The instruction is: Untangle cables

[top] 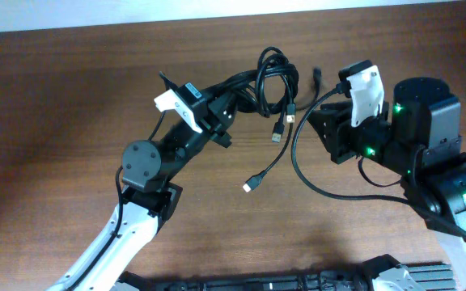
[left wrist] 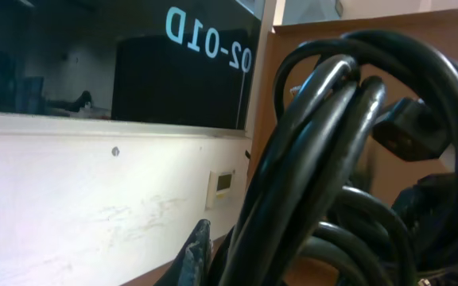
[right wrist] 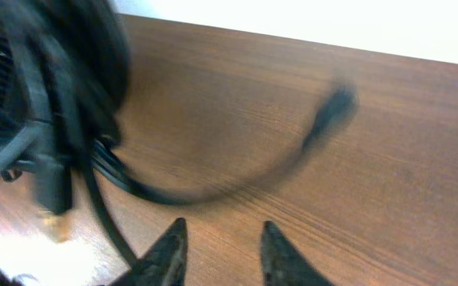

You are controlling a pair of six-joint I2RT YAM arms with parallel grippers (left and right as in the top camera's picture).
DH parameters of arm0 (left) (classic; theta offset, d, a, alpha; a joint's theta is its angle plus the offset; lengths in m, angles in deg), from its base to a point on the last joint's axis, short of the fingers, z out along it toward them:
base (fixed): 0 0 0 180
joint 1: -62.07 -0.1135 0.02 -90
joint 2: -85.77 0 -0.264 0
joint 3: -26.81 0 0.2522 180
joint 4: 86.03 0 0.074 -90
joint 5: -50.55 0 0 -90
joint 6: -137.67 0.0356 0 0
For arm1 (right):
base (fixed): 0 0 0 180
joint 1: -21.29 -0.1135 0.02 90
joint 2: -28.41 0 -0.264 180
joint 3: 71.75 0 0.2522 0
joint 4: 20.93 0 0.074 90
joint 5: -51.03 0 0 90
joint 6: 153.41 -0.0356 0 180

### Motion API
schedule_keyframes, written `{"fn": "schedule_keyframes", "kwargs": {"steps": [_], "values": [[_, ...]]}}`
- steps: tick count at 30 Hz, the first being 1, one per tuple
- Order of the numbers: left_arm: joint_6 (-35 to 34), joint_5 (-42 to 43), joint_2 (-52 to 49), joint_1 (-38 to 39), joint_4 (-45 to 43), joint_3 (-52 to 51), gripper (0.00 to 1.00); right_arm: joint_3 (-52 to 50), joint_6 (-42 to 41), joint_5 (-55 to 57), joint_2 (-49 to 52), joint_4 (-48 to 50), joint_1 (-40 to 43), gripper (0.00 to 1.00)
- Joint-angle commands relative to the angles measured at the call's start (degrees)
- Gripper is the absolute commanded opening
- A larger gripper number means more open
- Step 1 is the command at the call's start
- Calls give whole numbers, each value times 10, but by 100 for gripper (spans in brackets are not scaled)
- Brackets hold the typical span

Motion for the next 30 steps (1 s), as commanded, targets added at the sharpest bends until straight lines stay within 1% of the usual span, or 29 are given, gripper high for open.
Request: {"fn": "schedule_keyframes", "kwargs": {"steps": [1, 2, 4, 5, 6, 7, 8, 9, 10, 12, 13, 15, 16, 18, 19, 20, 21, 22, 23, 25, 27, 30], "values": [[-9, -12, 10, -2, -8, 14, 0, -3, 4, 15, -10, 16, -2, 64], [-9, -7, 10, -2, -8, 14, 0, -3, 4, 15, -19, 27, -2, 68], [20, 28, 10, -2, -8, 14, 0, -3, 5, 15, -42, 51, -2, 72], [42, 56, 10, -2, -8, 14, 0, -3, 7, 15, -56, 63, -2, 73], [87, 101, 10, -2, -5, 14, 0, -3, 10, 15, -69, 72, -2, 74], [118, 131, 10, -2, -1, 14, 0, -3, 16, 13, -79, 76, -2, 78], [164, 177, 10, -2, 7, 14, 0, -3, 56, -1, -90, 75, -2, 80], [178, 199, 10, -2, 7, 14, 0, -3, 83, -21, -95, 73, -2, 80], [198, 226, 10, -2, 7, 14, 0, -3, 136, -60, -99, 67, -2, 81], [200, 228, 10, -2, 7, 14, 0, -3, 203, -82, -99, 31, -2, 82], [202, 234, 10, -2, 7, 14, 0, -3, 223, -83, -99, 14, -2, 82], [235, 278, 10, -2, 7, 14, 0, -3, 271, -122, -99, -3, -2, 80], [236, 287, 10, -2, 5, 14, 0, -3, 305, -162, -99, -7, -2, 73], [236, 288, 10, -2, 5, 14, 0, -3, 311, -170, -99, -8, -2, 61], [236, 287, 10, -2, 5, 14, 0, -3, 312, -169, -99, -16, -2, 59], [236, 278, 10, -2, 1, 14, 0, -3, 311, -163, -99, -27, -2, 62], [236, 268, 10, -2, -6, 14, 0, -3, 312, -159, -99, -36, -2, 44], [236, 263, 10, -2, -12, 14, 0, -3, 312, -159, -99, -46, -2, 17], [236, 246, 10, -2, -12, 14, 0, -3, 312, -159, -99, -55, -2, 4], [231, 193, 10, -2, -12, 14, 0, -3, 312, -155, -99, -77, -2, 4], [229, 163, 10, -2, -13, 14, 0, -3, 312, -150, -99, -91, -2, 4], [166, 64, 10, -2, -13, 14, 0, -3, 312, -155, -99, -93, -2, 4]]}}
